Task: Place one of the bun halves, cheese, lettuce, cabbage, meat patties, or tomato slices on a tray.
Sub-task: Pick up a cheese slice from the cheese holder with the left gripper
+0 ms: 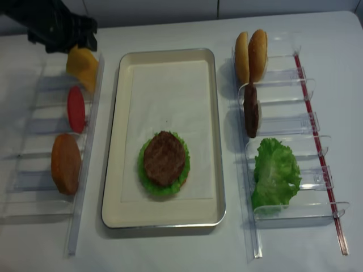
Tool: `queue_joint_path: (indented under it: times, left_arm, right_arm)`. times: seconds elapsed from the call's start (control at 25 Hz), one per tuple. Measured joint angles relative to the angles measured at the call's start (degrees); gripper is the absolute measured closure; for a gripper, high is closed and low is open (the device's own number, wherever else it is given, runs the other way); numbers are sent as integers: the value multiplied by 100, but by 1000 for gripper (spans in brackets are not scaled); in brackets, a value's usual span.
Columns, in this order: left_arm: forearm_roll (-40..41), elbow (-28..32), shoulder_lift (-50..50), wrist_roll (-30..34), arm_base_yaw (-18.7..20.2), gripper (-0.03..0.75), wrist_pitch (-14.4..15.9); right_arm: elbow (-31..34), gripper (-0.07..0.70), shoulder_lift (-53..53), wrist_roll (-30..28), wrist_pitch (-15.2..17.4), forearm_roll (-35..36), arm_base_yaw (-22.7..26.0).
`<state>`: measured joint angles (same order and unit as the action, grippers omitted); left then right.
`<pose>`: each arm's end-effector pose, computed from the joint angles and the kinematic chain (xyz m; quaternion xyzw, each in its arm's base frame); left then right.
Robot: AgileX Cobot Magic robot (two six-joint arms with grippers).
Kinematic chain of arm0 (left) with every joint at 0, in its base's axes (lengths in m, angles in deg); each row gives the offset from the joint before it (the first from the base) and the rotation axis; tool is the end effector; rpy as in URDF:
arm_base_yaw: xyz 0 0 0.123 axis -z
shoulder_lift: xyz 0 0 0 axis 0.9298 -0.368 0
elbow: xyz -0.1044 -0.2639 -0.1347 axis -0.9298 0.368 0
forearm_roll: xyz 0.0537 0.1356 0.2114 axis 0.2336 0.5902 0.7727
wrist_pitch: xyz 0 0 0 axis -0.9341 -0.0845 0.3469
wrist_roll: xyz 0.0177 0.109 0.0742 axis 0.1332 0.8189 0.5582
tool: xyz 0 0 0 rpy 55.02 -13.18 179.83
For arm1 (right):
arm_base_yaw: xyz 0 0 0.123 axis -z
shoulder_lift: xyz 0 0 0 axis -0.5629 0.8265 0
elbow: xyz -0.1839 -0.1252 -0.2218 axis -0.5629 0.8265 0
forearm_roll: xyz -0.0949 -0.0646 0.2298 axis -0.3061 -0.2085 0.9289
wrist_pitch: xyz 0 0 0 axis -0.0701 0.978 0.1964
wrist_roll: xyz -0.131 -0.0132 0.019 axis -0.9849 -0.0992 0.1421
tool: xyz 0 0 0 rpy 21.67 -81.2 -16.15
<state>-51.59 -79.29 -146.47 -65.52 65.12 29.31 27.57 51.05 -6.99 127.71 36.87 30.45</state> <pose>0.4726 -0.0044 0.2241 0.0266 0.9662 -0.1027 0.2351 0.0026 0.0104 0.2450 -0.0228 0.8719 0.0633 0.4851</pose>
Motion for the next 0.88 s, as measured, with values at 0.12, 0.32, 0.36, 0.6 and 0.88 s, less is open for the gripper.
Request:
queue_joint_path:
  times: [0.12,0.32,0.36,0.6,0.88]
  left_arm:
    - [-50,0,-52,0,0,256,23]
    - [-93,0,-52,9,0,256,71]
    - [-93,0,-52,9,0,257,85]
    - [-70,-14,-15,22,0,264,173]
    - [-21,-308,29,22,0,308,410]
  right_arm:
    - [0,87,0,0,0,0,0]
    - [0,87,0,0,0,0,0]
    - [0,87,0,0,0,0,0]
    - [0,87,0,0,0,0,0]
    - [0,87,0,0,0,-4,0]
